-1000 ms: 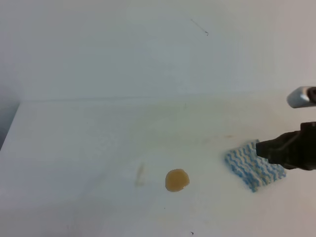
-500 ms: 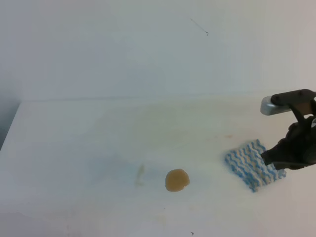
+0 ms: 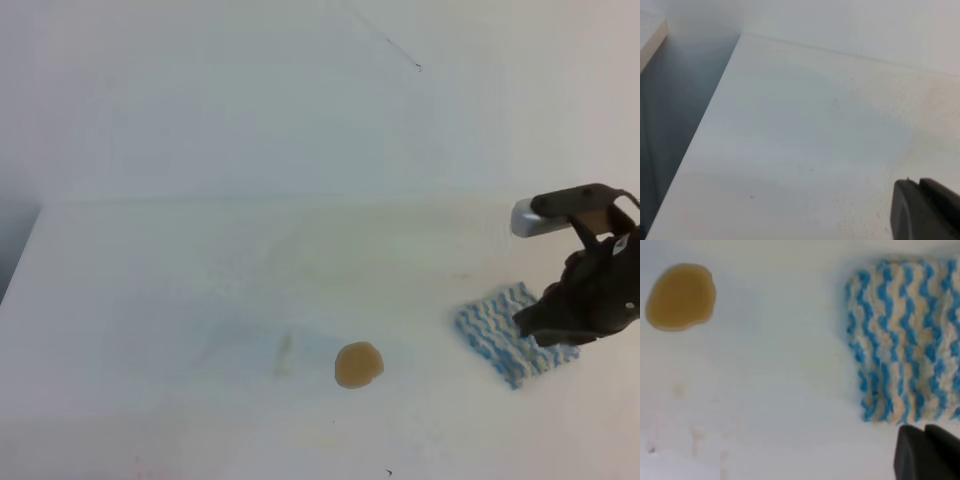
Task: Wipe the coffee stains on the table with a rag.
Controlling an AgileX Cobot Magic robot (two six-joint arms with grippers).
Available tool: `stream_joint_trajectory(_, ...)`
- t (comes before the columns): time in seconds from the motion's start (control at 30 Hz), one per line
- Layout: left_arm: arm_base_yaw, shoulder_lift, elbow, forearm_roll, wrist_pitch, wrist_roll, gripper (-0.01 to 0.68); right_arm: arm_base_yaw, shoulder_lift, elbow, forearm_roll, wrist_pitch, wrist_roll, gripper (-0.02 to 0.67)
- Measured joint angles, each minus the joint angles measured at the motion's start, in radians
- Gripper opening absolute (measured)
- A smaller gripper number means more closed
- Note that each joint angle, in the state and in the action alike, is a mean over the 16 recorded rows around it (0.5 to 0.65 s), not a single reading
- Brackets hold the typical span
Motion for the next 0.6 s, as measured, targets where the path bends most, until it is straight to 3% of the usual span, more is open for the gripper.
stream_joint_trajectory(0.23, 0.000, 0.000, 0.000, 0.000, 0.000, 0.000, 0.001, 0.040, 0.060, -0.035, -0.017, -0.016, -0.033, 0.154)
stream_joint_trajectory(0.6, 0.000, 0.000, 0.000, 0.000, 0.000, 0.000, 0.001, 0.118, 0.208, -0.179, -0.191, 0.014, 0.102, 0.287)
